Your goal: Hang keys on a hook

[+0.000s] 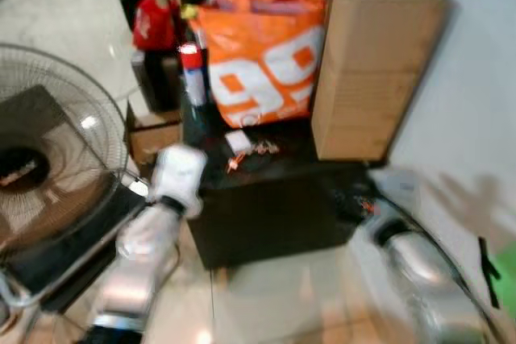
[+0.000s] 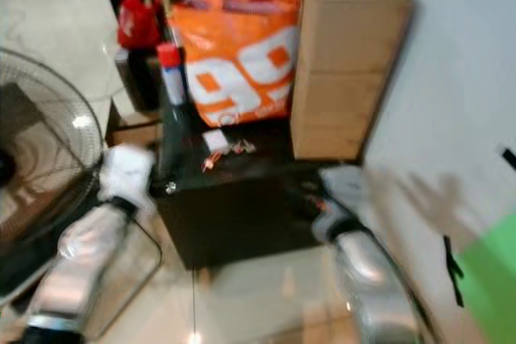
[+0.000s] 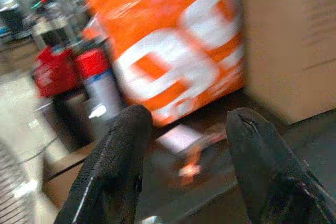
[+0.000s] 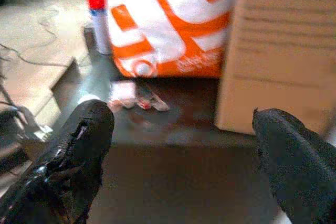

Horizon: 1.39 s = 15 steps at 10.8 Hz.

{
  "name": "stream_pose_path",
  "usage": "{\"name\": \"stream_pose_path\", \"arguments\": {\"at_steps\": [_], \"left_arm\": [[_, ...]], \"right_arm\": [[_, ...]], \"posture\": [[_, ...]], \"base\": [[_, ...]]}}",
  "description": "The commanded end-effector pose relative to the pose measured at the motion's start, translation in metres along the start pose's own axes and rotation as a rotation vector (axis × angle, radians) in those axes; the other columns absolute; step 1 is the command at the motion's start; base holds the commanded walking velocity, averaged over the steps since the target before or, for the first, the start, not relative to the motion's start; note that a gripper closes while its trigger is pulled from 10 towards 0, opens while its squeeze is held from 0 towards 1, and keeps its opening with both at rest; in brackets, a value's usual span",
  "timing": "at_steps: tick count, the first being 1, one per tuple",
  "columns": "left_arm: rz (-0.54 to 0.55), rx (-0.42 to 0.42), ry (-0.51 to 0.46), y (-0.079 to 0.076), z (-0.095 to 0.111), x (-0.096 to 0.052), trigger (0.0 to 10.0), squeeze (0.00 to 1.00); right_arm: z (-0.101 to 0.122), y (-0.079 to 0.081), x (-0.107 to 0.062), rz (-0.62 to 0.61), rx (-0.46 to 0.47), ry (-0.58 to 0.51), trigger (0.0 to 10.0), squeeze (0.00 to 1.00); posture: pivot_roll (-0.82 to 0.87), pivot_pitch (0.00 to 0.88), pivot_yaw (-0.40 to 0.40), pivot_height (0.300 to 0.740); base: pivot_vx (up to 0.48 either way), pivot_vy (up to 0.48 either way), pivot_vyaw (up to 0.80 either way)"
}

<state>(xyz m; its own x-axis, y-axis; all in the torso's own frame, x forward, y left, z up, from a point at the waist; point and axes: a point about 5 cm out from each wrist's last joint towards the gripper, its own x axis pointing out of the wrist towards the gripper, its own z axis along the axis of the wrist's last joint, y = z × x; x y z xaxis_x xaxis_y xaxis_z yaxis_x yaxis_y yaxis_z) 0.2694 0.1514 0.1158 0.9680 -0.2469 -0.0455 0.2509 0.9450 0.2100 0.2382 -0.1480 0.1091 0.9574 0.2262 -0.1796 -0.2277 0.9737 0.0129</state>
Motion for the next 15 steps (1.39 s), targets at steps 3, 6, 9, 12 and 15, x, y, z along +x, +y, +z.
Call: {"name": "stream_pose_path", "arguments": {"at_steps": [3, 6, 9, 12, 15], "left_arm": [[-0.041, 0.001, -0.037, -0.009, 0.003, 0.003, 10.0, 0.00], [-0.032, 0.009, -0.049, -0.004, 0.000, 0.002, 10.0, 0.00], [-0.038, 0.021, -0.053, -0.006, -0.001, 0.003, 10.0, 0.00], [-0.037, 0.024, -0.051, -0.005, -0.001, 0.003, 10.0, 0.00], [-0.040, 0.020, -0.052, -0.006, -0.001, 0.005, 10.0, 0.00]], "right_arm": [[-0.005, -0.025, -0.001, -0.175, -0.042, -0.023, 10.0, 0.00], [-0.008, -0.030, 0.000, -0.192, -0.010, -0.041, 10.0, 0.00], [-0.011, -0.027, 0.003, -0.171, -0.013, -0.042, 10.0, 0.00], [-0.010, -0.028, 0.004, -0.160, -0.018, -0.041, 10.0, 0.00], [-0.010, -0.029, 0.004, -0.164, -0.021, -0.042, 10.0, 0.00]], "posture": [[-0.08, 0.000, 0.052, 0.740], [-0.08, 0.000, 0.053, 0.740], [-0.08, 0.000, 0.045, 0.740], [-0.08, 0.000, 0.047, 0.740], [-0.08, 0.000, 0.046, 0.740]], "base": [[0.299, 0.000, 0.00], [0.300, 0.000, 0.00], [0.299, 0.000, 0.00], [0.299, 0.000, 0.00], [0.300, 0.000, 0.00]]}}
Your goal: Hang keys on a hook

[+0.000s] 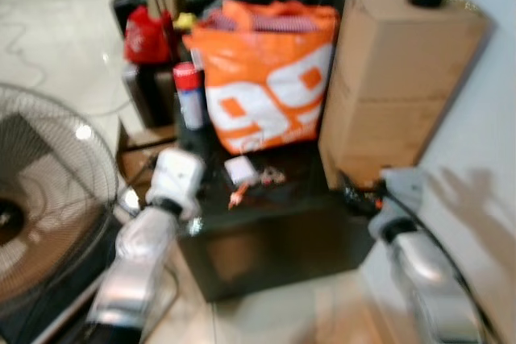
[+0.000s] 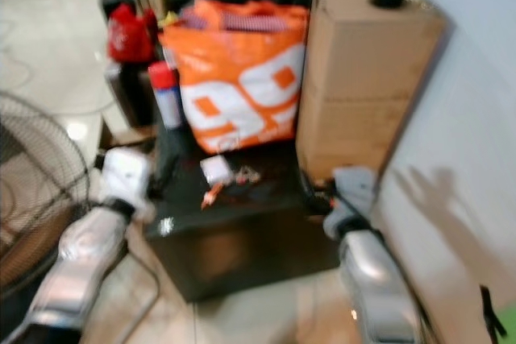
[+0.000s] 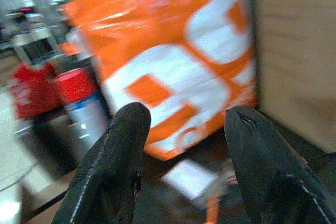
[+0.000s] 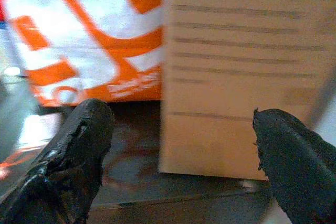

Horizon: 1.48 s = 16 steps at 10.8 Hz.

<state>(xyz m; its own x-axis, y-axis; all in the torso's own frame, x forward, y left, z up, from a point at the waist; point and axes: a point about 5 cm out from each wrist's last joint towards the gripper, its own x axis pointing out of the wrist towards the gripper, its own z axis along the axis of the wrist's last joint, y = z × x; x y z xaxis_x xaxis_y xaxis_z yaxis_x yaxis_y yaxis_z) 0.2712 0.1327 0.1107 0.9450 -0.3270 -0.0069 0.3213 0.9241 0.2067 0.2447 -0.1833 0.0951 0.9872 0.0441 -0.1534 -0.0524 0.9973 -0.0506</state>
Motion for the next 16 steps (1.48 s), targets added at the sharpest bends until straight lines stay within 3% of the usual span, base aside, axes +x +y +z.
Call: {"name": "stream_pose_path", "arguments": {"at_steps": [1, 16], "left_arm": [[0.032, 0.022, 0.003, 0.0117, 0.0001, -0.0025, 10.0, 0.00], [0.012, 0.021, 0.022, 0.0081, -0.0035, -0.0043, 10.0, 0.00]], "right_arm": [[0.0039, 0.0066, 0.0023, 0.019, 0.014, -0.019, 10.0, 0.00], [0.0027, 0.0021, 0.0052, 0.026, -0.043, -0.005, 10.0, 0.00]], "posture": [[-0.08, 0.000, 0.046, 0.740], [-0.08, 0.000, 0.039, 0.740]], "base": [[0.296, 0.000, 0.00], [0.300, 0.000, 0.05]]}}
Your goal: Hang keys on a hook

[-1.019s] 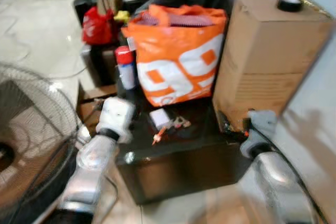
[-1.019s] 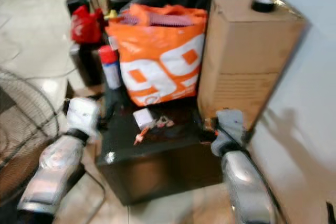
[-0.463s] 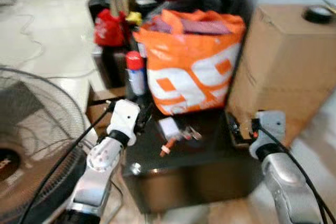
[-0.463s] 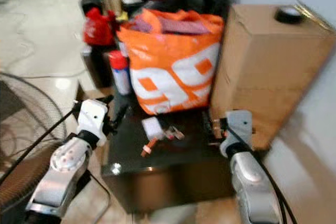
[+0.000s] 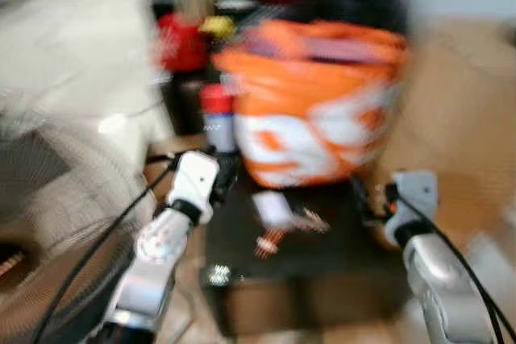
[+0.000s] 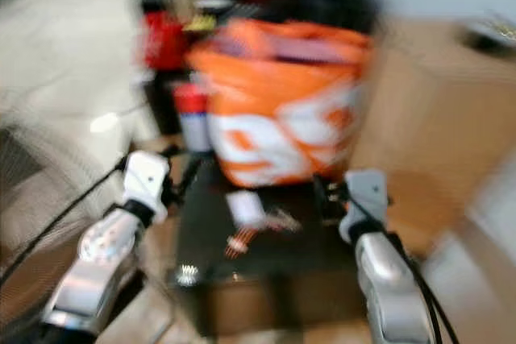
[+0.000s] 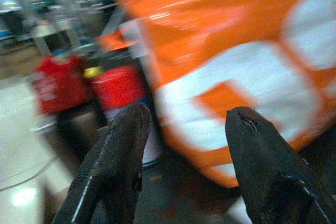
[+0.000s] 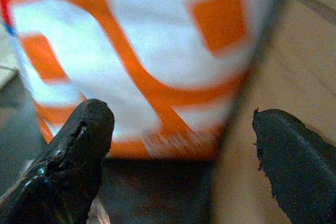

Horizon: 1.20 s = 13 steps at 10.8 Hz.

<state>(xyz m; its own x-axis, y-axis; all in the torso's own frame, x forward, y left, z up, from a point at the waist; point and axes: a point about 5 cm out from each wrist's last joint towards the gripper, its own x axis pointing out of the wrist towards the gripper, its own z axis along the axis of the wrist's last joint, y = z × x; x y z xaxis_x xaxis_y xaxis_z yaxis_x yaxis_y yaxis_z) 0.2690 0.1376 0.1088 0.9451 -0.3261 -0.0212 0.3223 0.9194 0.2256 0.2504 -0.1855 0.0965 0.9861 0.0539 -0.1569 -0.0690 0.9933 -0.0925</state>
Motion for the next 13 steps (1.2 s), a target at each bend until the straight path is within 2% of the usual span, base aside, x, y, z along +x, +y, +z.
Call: {"name": "stream_pose_path", "arguments": {"at_steps": [1, 5, 6, 8, 9, 10, 11, 13], "left_arm": [[0.007, 0.002, 0.012, 0.004, -0.001, -0.001, 10.0, 0.00], [0.000, 0.005, 0.022, 0.004, -0.003, -0.001, 10.0, 0.00], [-0.039, 0.006, 0.054, 0.001, -0.008, -0.001, 10.0, 0.00], [-0.238, 0.096, 0.159, -0.011, -0.028, -0.011, 10.0, 0.00], [-0.284, 0.159, 0.215, -0.010, -0.040, -0.017, 10.0, 0.00], [-0.300, 0.179, 0.251, -0.009, -0.046, -0.021, 10.0, 0.00], [-0.331, 0.203, 0.303, -0.007, -0.056, -0.028, 10.0, 0.00], [-0.407, 0.241, 0.356, -0.006, -0.068, -0.040, 10.0, 0.00]], "right_arm": [[-0.002, 0.004, 0.001, 0.018, 0.013, 0.008, 10.0, 0.00], [-0.004, 0.006, 0.000, 0.035, 0.000, 0.027, 10.0, 0.00], [-0.011, 0.008, -0.001, 0.064, -0.030, 0.087, 10.0, 0.00], [-0.038, 0.022, -0.004, 0.247, -0.113, 0.291, 10.0, 0.00], [-0.041, 0.033, -0.003, 0.359, -0.178, 0.282, 10.0, 0.00], [-0.043, 0.038, -0.001, 0.412, -0.232, 0.281, 10.0, 0.00], [-0.052, 0.047, 0.000, 0.517, -0.309, 0.323, 10.0, 0.00], [-0.062, 0.064, -0.001, 0.713, -0.396, 0.324, 10.0, 0.00]], "posture": [[-0.08, 0.000, 0.037, 0.740], [-0.08, 0.000, 0.032, 0.740], [-0.08, 0.000, 0.030, 0.740], [-0.09, 0.000, 0.031, 0.740], [-0.10, 0.000, 0.028, 0.740], [-0.09, 0.000, 0.026, 0.740], [-0.09, 0.000, 0.011, 0.740], [-0.07, 0.000, -0.004, 0.740]], "base": [[0.300, 0.000, 0.00], [0.302, 0.000, 0.00], [0.000, 0.000, 0.00], [0.000, 0.000, 0.00], [0.000, 0.000, 0.00], [0.000, 0.000, 0.00], [0.000, 0.000, 0.00], [0.000, 0.000, 0.00]]}}
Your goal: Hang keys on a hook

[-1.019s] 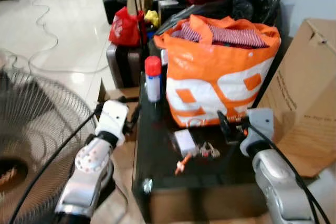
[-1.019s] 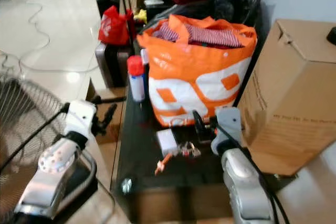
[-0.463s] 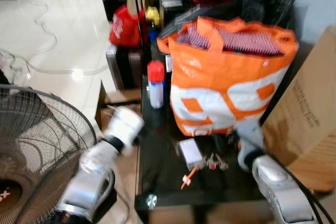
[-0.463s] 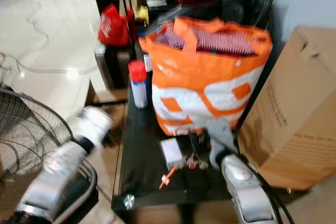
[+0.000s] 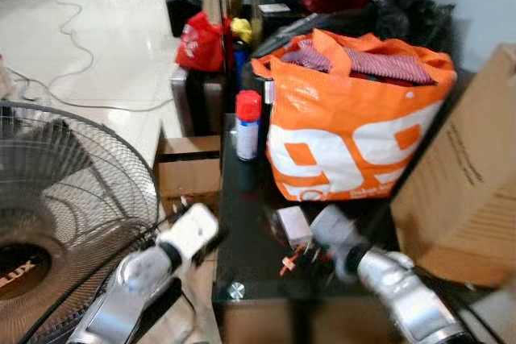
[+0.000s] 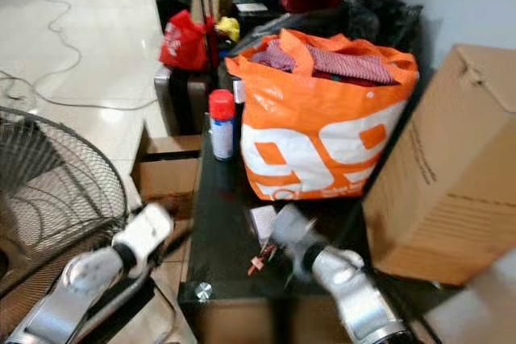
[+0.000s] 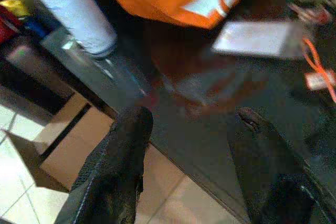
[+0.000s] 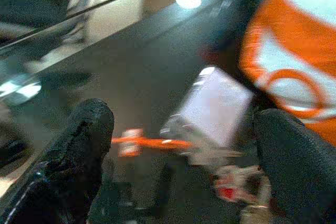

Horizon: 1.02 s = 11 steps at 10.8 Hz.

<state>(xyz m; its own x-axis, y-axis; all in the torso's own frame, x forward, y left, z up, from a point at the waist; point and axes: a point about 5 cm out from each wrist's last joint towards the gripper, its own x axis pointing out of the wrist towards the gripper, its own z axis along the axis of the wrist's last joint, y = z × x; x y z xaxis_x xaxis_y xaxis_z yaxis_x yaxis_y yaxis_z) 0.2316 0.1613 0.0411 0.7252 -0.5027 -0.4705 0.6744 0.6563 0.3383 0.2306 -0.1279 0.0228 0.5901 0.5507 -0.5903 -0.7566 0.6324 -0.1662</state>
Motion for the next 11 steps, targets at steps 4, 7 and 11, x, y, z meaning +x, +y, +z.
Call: {"name": "stream_pose_path", "arguments": {"at_steps": [4, 7, 11], "left_arm": [[-0.108, 0.028, -0.038, -0.012, 0.007, -0.001, 10.0, 0.00], [-0.147, 0.042, -0.034, -0.015, 0.005, -0.003, 10.0, 0.00], [-0.172, 0.045, -0.032, -0.019, 0.007, -0.003, 10.0, 0.00]], "right_arm": [[-0.007, -0.011, 0.025, -0.061, -0.062, 0.090, 10.0, 0.00], [-0.006, -0.029, 0.025, -0.125, 0.036, 0.063, 10.0, 0.00], [-0.006, -0.005, 0.031, 0.044, -0.085, 0.048, 1.6, 0.00]], "posture": [[-0.06, 0.046, -0.022, 0.740], [-0.06, 0.058, -0.034, 0.740], [-0.06, 0.078, -0.033, 0.740]], "base": [[0.000, 0.000, 0.00], [0.000, 0.000, 0.00], [0.000, 0.000, 0.00]]}}
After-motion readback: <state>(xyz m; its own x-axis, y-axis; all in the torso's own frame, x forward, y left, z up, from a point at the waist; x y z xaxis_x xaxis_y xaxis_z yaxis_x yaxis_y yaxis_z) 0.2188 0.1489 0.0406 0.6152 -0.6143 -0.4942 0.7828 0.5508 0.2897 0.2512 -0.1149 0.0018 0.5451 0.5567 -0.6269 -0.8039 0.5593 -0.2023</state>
